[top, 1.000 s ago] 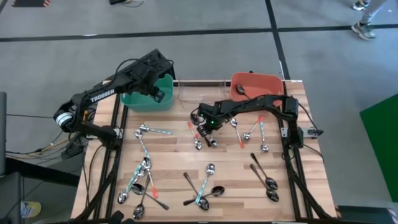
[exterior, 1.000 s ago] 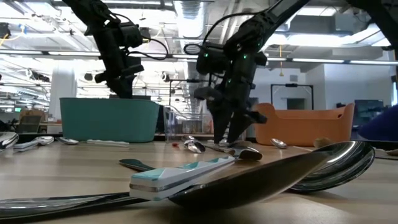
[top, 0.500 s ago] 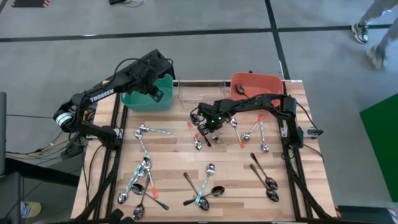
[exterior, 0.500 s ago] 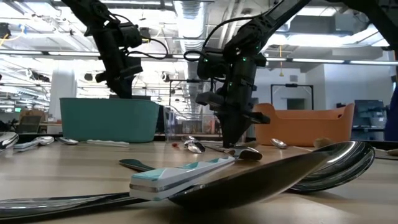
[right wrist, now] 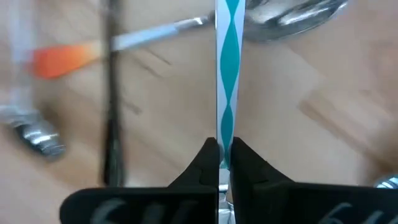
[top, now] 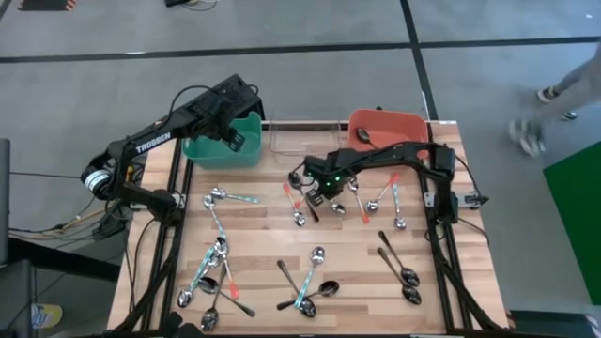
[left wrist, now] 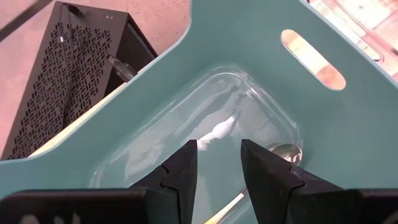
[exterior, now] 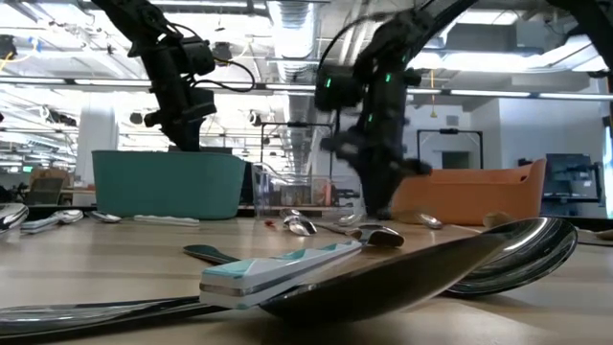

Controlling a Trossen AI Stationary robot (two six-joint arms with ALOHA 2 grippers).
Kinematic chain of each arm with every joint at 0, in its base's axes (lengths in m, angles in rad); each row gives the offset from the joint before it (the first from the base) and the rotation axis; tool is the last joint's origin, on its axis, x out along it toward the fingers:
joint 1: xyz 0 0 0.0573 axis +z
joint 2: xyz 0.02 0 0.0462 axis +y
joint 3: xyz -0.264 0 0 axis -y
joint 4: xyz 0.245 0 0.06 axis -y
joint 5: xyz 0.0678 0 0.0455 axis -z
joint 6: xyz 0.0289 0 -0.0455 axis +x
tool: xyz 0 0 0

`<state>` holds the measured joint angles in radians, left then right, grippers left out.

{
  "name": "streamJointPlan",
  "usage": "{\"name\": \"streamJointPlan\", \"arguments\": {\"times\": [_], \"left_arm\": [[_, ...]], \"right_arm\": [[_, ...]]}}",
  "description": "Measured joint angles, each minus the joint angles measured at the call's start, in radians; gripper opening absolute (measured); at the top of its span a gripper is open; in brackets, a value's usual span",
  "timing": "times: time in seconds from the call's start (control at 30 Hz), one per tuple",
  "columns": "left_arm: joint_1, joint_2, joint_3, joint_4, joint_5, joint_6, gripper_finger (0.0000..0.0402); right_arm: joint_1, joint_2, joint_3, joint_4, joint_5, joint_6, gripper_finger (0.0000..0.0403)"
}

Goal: Sort silverware by color (type)
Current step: Put the blue spoon into the transparent bin

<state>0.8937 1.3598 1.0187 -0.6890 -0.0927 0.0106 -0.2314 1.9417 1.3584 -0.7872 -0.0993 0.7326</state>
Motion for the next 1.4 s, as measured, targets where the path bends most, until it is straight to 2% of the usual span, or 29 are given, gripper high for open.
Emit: {"name": "streamJointPlan", "arguments": {"times": [0.27,0.4,0.53,0.8,0.87,0.97,1.1,1.27,1.4], "left_arm": [[0.000,0.000,0.000,0.001,0.000,0.048,0.0112],[0.007,0.000,0.000,0.034,0.002,0.060,0.0112],[0.022,0.000,0.016,0.052,0.010,0.053,0.0112],[0.033,-0.001,0.100,0.080,-0.001,0.048,0.0112],[0.033,-0.001,0.102,0.105,-0.027,0.036,0.0112],[0.041,-0.001,0.102,0.117,-0.084,-0.001,0.0112],[0.068,-0.001,0.102,0.120,-0.119,-0.056,0.0112],[0.104,-0.001,0.102,0.123,-0.162,-0.142,0.0112],[0.129,-0.001,0.102,0.098,-0.121,-0.240,0.0112]], "right_arm": [[-0.020,-0.166,0.005,-0.047,0.044,0.017,0.0022],[-0.083,-0.216,0.006,-0.007,0.115,-0.004,0.0022],[-0.175,-0.236,0.007,0.103,0.129,-0.074,0.0022],[-0.341,-0.174,0.162,0.214,0.129,-0.345,0.0022],[-0.373,-0.137,0.213,0.261,0.127,-0.417,0.0022],[-0.415,-0.079,0.280,0.244,0.116,-0.552,0.0022],[-0.469,-0.012,0.346,0.238,-0.020,-0.746,0.0022],[-0.512,0.039,0.383,0.233,-0.235,-0.854,0.0022],[-0.520,0.053,0.387,0.151,-0.328,-0.957,0.0022]]}}
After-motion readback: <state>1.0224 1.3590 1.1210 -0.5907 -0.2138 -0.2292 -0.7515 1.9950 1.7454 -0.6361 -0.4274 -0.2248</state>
